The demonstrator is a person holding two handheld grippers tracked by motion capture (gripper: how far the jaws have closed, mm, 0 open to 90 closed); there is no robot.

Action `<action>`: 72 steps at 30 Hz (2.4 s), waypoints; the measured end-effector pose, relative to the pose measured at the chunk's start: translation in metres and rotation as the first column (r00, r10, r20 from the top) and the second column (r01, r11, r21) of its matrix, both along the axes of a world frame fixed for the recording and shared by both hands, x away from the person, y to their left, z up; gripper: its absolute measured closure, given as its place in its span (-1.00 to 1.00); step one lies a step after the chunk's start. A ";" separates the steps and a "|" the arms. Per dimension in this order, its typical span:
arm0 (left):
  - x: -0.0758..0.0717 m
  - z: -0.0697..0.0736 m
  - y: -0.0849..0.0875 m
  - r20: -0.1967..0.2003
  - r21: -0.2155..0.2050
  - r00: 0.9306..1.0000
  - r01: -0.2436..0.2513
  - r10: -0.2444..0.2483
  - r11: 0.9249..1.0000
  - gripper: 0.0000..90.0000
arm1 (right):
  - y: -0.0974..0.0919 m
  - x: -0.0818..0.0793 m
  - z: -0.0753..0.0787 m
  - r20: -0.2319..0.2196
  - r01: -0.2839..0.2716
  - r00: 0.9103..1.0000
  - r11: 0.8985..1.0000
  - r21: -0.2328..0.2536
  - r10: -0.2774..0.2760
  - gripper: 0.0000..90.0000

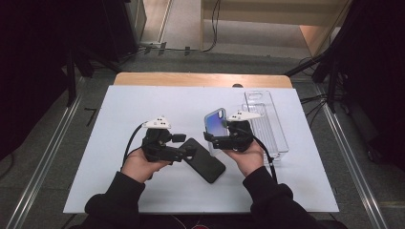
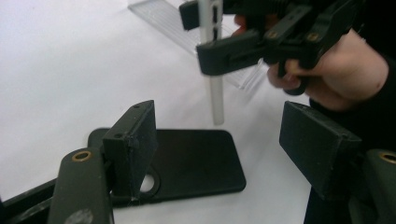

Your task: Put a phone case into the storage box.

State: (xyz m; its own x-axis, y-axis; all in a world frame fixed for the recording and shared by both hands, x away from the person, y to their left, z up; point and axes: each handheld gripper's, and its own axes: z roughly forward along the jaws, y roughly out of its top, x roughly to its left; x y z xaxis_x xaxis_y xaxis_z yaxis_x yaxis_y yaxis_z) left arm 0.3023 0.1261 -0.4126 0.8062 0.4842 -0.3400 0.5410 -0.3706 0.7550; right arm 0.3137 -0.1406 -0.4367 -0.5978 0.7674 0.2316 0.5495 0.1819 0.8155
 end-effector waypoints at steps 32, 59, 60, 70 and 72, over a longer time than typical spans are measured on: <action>-0.014 -0.042 0.047 -0.004 0.131 1.000 0.014 -0.013 0.991 -0.38 | -0.004 -0.003 0.010 -0.012 -0.133 0.991 0.991 0.023 0.133 -0.67; -0.022 -0.045 0.067 -0.026 0.152 0.996 -0.075 0.080 0.986 -0.37 | -0.037 -0.001 0.040 0.008 -0.111 0.994 0.993 0.028 0.110 -0.67; -0.022 -0.045 0.067 -0.028 0.149 0.996 -0.078 0.083 0.986 -0.37 | -0.039 -0.001 0.040 0.013 -0.105 0.994 0.994 0.029 0.105 -0.67; -0.023 -0.044 0.070 -0.029 0.144 0.995 -0.094 0.100 0.985 -0.38 | -0.056 0.002 0.048 0.025 -0.058 0.998 0.997 0.046 0.057 -0.67; -0.023 -0.044 0.070 -0.027 0.144 0.994 -0.097 0.102 0.985 -0.37 | -0.060 0.003 0.049 0.025 -0.043 0.999 0.998 0.049 0.042 -0.67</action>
